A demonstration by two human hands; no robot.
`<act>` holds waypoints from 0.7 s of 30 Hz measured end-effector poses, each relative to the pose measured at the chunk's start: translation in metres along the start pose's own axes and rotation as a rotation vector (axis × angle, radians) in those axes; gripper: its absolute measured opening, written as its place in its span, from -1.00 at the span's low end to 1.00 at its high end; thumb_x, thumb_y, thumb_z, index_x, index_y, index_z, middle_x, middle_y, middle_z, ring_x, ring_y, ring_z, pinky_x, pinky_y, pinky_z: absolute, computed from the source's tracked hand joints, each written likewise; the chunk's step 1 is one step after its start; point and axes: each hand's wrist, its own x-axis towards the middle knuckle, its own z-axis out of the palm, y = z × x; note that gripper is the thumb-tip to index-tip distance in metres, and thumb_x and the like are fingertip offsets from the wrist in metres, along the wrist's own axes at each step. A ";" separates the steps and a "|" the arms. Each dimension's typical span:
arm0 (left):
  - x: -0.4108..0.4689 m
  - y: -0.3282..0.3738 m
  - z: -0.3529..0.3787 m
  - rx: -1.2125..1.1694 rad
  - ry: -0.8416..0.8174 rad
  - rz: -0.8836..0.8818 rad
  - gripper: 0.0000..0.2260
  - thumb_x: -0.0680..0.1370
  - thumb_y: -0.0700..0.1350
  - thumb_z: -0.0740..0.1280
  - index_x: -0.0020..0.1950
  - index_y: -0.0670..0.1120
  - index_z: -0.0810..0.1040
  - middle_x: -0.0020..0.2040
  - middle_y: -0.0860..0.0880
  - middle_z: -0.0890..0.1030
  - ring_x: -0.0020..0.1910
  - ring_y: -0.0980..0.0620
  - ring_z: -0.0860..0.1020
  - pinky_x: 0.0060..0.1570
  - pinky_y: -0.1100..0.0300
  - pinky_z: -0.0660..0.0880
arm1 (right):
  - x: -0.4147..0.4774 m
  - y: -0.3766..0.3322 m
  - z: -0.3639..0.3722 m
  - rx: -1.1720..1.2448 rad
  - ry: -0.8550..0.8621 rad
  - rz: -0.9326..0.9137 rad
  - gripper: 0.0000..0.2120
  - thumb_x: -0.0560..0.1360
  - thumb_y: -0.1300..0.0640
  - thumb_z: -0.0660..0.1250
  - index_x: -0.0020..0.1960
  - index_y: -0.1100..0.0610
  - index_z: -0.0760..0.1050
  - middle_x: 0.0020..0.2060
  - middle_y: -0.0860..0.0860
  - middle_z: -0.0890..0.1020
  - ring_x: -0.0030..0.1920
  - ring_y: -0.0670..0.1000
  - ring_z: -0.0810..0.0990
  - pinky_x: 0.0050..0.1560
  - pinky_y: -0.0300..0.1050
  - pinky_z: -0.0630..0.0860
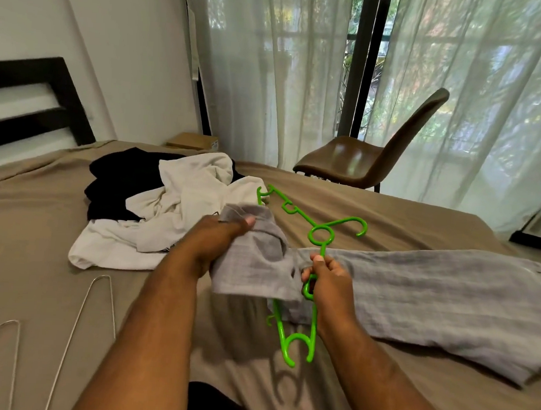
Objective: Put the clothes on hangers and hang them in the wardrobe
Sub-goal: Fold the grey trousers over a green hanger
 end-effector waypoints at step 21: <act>0.048 -0.038 -0.039 -0.163 0.766 -0.209 -0.36 0.50 0.04 0.44 0.47 -0.21 0.33 0.43 -0.24 0.44 0.35 -0.22 0.48 0.33 -0.07 0.43 | 0.030 -0.026 -0.126 -0.377 0.295 -0.124 -0.82 0.67 0.07 0.23 -0.07 0.02 0.55 -0.39 0.03 0.66 -0.33 0.08 0.61 -0.18 0.09 0.59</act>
